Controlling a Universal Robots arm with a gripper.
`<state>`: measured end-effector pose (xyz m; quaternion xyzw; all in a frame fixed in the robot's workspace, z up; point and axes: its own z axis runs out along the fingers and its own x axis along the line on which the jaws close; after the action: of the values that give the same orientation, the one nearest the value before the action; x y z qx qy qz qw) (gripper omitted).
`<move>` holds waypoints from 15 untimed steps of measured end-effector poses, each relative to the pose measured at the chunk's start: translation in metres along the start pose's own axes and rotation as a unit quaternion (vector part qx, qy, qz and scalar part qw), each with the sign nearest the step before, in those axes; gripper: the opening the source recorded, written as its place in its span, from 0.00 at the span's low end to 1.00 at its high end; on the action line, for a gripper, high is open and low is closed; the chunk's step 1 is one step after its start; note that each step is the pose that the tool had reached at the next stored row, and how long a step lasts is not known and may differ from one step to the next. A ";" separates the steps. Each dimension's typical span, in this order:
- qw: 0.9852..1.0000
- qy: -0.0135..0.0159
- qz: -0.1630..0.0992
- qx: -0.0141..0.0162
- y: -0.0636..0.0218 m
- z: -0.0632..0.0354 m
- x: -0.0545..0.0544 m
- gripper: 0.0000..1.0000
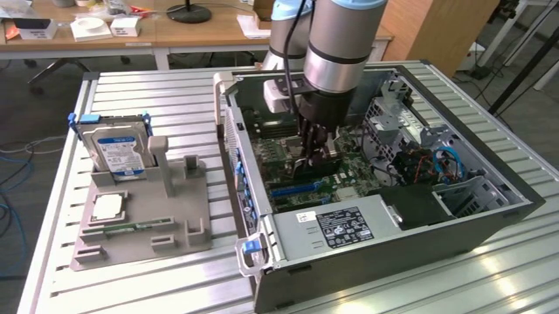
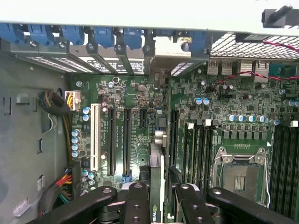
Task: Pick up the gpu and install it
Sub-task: 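Insert the gpu into the slot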
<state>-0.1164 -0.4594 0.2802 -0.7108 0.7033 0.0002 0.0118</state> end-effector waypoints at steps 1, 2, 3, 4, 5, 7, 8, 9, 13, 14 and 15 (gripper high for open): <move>1.000 0.000 0.000 0.000 0.0004 0.0000 0.000 0.26; 1.000 0.000 0.000 0.000 0.0007 0.0000 0.000 0.26; 1.000 0.000 0.000 0.000 0.0009 0.0000 0.000 0.26; 1.000 0.000 0.000 0.000 0.0011 0.0000 0.000 0.26; 1.000 0.000 0.000 0.000 0.0016 0.0000 0.000 0.26; 1.000 0.000 0.000 0.000 0.0024 -0.0001 0.000 0.26; 1.000 0.000 0.000 0.000 0.0028 -0.0001 0.000 0.26; 1.000 0.000 0.000 0.000 0.0028 0.0000 0.000 0.26; 1.000 0.000 0.000 0.000 0.0030 0.0006 0.000 0.26; 1.000 0.000 0.000 0.000 0.0030 0.0008 0.000 0.26; 1.000 0.000 0.000 0.000 0.0030 0.0010 0.000 0.26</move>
<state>-0.1194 -0.4595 0.2792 -0.7109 0.7032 0.0002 0.0117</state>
